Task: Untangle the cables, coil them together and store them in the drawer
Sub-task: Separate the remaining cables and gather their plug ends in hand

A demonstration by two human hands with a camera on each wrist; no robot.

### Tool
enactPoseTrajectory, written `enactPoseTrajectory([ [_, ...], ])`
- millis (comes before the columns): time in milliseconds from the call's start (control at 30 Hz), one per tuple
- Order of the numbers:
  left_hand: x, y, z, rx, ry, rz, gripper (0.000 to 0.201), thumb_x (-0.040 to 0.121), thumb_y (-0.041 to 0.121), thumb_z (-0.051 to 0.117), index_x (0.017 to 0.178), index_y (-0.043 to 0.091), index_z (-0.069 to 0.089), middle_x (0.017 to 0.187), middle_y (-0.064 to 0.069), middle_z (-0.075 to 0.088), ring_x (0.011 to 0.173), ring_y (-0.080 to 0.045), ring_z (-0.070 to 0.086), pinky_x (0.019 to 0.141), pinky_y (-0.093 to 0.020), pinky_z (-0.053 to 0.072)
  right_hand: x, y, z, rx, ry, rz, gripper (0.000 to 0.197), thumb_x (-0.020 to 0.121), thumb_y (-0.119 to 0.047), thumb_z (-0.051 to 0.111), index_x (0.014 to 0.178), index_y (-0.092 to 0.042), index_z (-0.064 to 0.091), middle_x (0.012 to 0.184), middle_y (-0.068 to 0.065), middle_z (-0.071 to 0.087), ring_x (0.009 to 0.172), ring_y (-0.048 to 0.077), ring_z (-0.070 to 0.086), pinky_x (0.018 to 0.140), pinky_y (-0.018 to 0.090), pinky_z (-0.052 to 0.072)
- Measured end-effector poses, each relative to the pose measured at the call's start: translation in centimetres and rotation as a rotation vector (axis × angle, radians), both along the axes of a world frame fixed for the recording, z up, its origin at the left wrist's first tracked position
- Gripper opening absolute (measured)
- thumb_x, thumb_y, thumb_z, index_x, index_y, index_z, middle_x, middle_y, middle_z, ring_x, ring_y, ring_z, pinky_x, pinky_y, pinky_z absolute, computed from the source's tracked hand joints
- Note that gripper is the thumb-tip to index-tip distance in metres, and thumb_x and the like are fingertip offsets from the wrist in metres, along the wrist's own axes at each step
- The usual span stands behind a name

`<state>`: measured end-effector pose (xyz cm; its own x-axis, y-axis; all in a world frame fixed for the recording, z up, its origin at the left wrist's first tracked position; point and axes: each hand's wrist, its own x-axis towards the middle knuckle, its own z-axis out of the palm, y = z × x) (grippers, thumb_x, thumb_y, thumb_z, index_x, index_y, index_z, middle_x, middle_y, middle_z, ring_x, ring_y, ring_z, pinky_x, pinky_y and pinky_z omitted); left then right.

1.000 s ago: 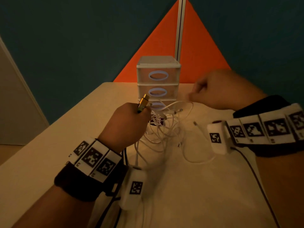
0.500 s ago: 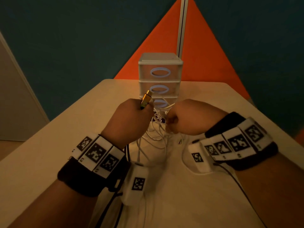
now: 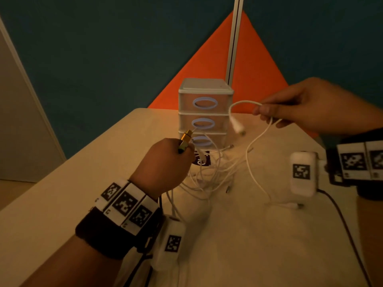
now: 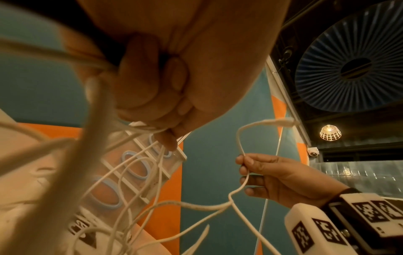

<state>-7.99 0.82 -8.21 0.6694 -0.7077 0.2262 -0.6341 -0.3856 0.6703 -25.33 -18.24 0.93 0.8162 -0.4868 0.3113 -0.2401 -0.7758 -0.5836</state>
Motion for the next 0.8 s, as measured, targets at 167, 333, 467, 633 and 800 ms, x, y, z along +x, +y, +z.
enactPoseTrajectory([
  [167, -0.5, 0.4, 0.5, -0.060, -0.085, 0.041, 0.048, 0.105, 0.041, 0.040, 0.068, 0.013, 0.051, 0.060, -0.004, 0.052, 0.057, -0.022, 0.049, 0.052, -0.035, 0.033, 1.2, 0.6, -0.5, -0.054, 0.032, -0.008, 0.022, 0.081, -0.050, 0.070, 0.096, -0.036, 0.078, 0.093, -0.011, 0.074, 0.093, 0.013, 0.069, 0.094, 0.049, 0.056],
  [333, -1.1, 1.1, 1.6, -0.287, -0.076, -0.040, 0.042, 0.103, 0.046, 0.040, 0.081, 0.017, 0.061, 0.054, 0.004, 0.050, 0.048, -0.005, 0.047, 0.047, -0.021, 0.032, 2.1, 2.9, -0.9, -0.177, 0.071, 0.134, 0.013, 0.091, -0.046, 0.065, 0.088, -0.058, 0.068, 0.084, -0.037, 0.064, 0.097, -0.010, 0.061, 0.094, 0.020, 0.045],
  [467, -2.7, 1.5, 2.3, -0.296, 0.063, -0.196, 0.044, 0.098, 0.053, 0.045, 0.088, 0.021, 0.073, 0.047, 0.011, 0.048, 0.040, -0.003, 0.041, 0.048, -0.020, 0.031, 2.3, 4.6, -0.5, -0.272, -0.003, 0.220, 0.017, 0.093, -0.036, 0.067, 0.092, -0.053, 0.068, 0.084, -0.031, 0.068, 0.085, -0.013, 0.058, 0.068, 0.012, 0.038],
  [633, -2.9, 2.6, 3.6, -0.405, 0.227, -0.205, 0.038, 0.100, 0.043, 0.050, 0.076, 0.016, 0.064, 0.047, 0.010, 0.044, 0.042, -0.007, 0.039, 0.053, -0.031, 0.028, 0.9, 4.6, -1.4, -0.221, -0.055, 0.235, 0.011, 0.094, -0.036, 0.066, 0.101, -0.043, 0.071, 0.090, -0.026, 0.067, 0.081, -0.013, 0.059, 0.066, 0.006, 0.042],
  [800, -3.8, 5.2, 5.4, -0.537, 0.416, -0.267, 0.033, 0.100, 0.036, 0.051, 0.074, 0.018, 0.060, 0.051, 0.005, 0.034, 0.041, -0.013, 0.029, 0.048, -0.025, 0.024, -1.3, 3.6, -4.0, -0.175, 0.188, 0.218, 0.017, 0.100, -0.034, 0.058, 0.099, -0.044, 0.071, 0.091, -0.019, 0.068, 0.068, 0.002, 0.065, 0.064, 0.016, 0.051],
])
